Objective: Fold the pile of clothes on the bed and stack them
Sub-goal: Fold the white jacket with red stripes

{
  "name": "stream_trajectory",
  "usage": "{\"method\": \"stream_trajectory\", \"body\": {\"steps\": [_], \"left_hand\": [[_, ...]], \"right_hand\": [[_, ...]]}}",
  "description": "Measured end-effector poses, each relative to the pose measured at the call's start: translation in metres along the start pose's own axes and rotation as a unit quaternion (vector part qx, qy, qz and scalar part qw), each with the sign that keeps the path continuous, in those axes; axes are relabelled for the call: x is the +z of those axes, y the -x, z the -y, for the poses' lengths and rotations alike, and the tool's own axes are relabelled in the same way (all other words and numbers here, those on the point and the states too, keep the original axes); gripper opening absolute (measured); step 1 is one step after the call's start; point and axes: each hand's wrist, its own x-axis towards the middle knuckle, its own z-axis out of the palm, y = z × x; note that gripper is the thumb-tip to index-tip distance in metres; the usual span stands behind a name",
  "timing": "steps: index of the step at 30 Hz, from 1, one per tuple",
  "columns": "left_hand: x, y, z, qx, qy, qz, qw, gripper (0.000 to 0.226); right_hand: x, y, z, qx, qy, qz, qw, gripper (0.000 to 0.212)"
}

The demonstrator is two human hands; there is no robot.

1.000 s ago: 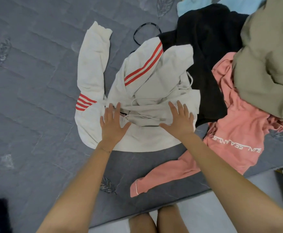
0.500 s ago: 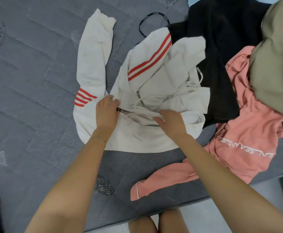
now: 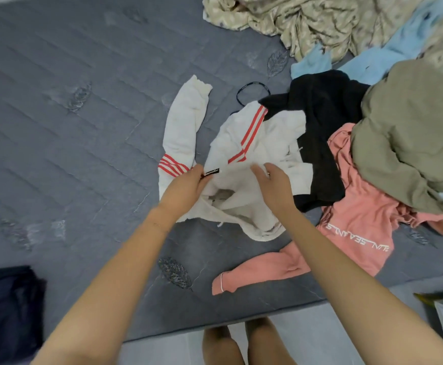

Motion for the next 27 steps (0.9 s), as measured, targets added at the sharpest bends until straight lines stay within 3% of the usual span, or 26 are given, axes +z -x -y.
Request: {"method": "stream_trajectory", "body": {"steps": [6,10,15,24,27], "left_hand": [[-0.05,0.053,-0.054,-0.031,0.094,-0.121,0.988,0.035],[-0.095,0.087,-0.075,-0.046,0.202,-0.239,0.949,0.05],[-0.154,0.124,-0.078,-0.043,0.246,-0.325,0.912,0.051],[-0.254,0.181,-0.04,-0.023,0.276,-0.401,0.873,0.048],[-0.292,0.204,-0.019,-0.014,0.278,-0.399,0.874,0.049]], "right_hand": [[-0.008,0.046,0.079,-0.1,-0.019,0.018,0.995,0.048],[-0.016,0.07,0.133,-0.131,-0.047,0.001,0.99,0.051],[-0.016,0.104,0.201,-0.194,-0.043,0.004,0.98,0.054],[0.025,0.168,0.286,-0.274,-0.045,0.016,0.961,0.053],[0.049,0.189,0.315,-0.281,-0.064,-0.002,0.958,0.053]]}}
